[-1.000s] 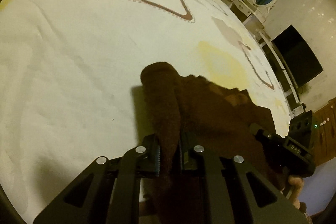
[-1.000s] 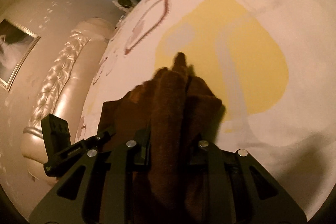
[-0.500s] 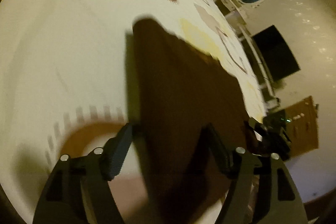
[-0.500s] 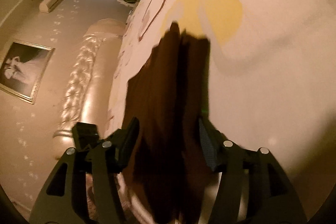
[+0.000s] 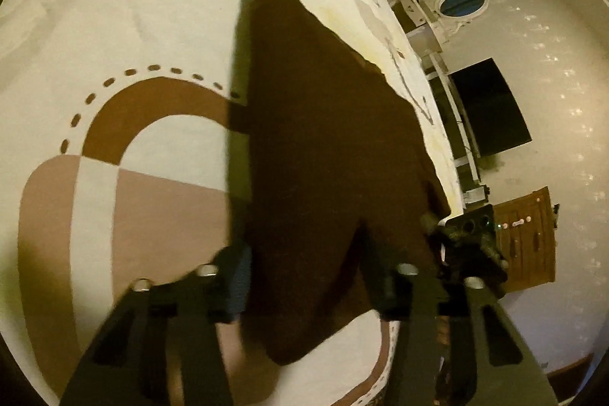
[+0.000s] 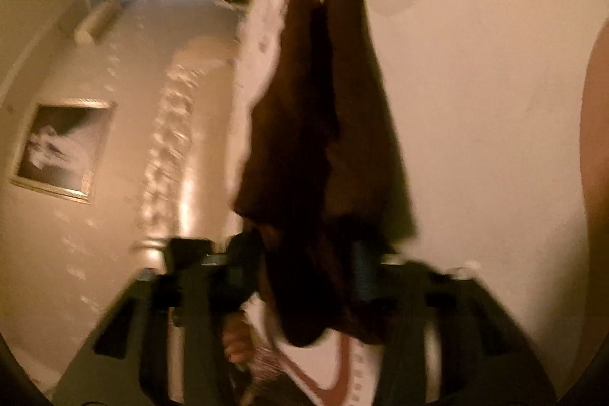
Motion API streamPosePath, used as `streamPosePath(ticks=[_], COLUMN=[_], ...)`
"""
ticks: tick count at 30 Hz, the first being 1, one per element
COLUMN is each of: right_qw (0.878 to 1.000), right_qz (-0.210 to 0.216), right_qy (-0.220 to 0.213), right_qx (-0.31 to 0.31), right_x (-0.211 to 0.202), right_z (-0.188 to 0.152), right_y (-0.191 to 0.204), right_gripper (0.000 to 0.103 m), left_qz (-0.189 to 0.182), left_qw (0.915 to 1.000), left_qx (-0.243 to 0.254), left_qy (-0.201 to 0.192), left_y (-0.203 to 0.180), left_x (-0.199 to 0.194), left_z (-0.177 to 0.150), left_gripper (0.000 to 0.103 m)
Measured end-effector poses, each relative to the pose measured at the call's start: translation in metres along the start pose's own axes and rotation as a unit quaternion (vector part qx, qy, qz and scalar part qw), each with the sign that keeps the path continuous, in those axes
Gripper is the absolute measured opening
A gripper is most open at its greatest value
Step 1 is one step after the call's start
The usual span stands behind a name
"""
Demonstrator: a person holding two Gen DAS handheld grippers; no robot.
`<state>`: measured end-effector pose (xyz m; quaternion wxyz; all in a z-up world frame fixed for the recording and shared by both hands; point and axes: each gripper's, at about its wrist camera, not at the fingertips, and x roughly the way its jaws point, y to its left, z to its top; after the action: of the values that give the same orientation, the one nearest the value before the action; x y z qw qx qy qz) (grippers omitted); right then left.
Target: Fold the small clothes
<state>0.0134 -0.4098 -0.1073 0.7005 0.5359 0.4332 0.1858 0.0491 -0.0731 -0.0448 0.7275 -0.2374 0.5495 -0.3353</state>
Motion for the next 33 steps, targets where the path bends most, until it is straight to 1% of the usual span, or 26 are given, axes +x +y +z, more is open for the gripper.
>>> streamPosePath(ticks=[2, 4, 7, 10, 13, 15, 17, 21, 25, 30, 33], right_qw=[1.0, 1.0, 1.0, 0.999, 1.0, 1.0, 1.0, 1.0, 1.0, 1.0, 1.0], right_qz=[0.0, 0.002, 0.013, 0.032, 0.015, 0.02, 0.019, 0.019, 0.018, 0.015, 0.006], right_qy=[-0.003, -0.009, -0.017, -0.011, -0.002, -0.002, -0.006, -0.005, -0.006, -0.008, -0.01], right_qx=[0.003, 0.005, 0.007, 0.008, 0.015, 0.024, 0.019, 0.018, 0.015, 0.018, 0.016], right_x=[0.0, -0.005, -0.011, -0.02, -0.019, -0.021, -0.021, -0.021, -0.021, -0.02, -0.023], right_z=[-0.005, -0.008, -0.011, -0.023, -0.029, -0.031, -0.03, -0.029, -0.032, -0.036, -0.039], right_y=[-0.003, -0.001, 0.005, 0.007, -0.004, -0.016, -0.016, -0.018, -0.02, -0.019, -0.017], right_gripper=[0.018, 0.016, 0.014, 0.014, 0.013, 0.013, 0.013, 0.013, 0.013, 0.013, 0.013], left_qz=[0.004, 0.006, 0.011, 0.011, 0.025, 0.023, 0.017, 0.024, 0.021, 0.022, 0.033], left_qw=[1.0, 1.0, 0.9999, 0.9998, 0.999, 0.9992, 0.9996, 0.9991, 0.9991, 0.999, 0.9981], left_qx=[0.002, 0.004, 0.006, 0.015, 0.034, 0.03, 0.022, 0.036, 0.036, 0.038, 0.051], left_qy=[0.002, 0.0, 0.0, 0.008, 0.013, 0.012, 0.008, 0.001, -0.003, -0.009, -0.015], left_y=[0.0, -0.003, -0.01, -0.015, -0.012, -0.007, -0.004, -0.005, -0.003, -0.004, -0.009], left_x=[-0.002, -0.007, -0.015, -0.019, -0.014, -0.01, -0.009, -0.009, -0.012, -0.015, -0.015], left_z=[-0.002, -0.003, -0.006, -0.014, -0.022, -0.024, -0.024, -0.026, -0.028, -0.033, -0.036], left_gripper=[0.032, 0.028, 0.027, 0.027, 0.027, 0.027, 0.028, 0.029, 0.03, 0.034, 0.038])
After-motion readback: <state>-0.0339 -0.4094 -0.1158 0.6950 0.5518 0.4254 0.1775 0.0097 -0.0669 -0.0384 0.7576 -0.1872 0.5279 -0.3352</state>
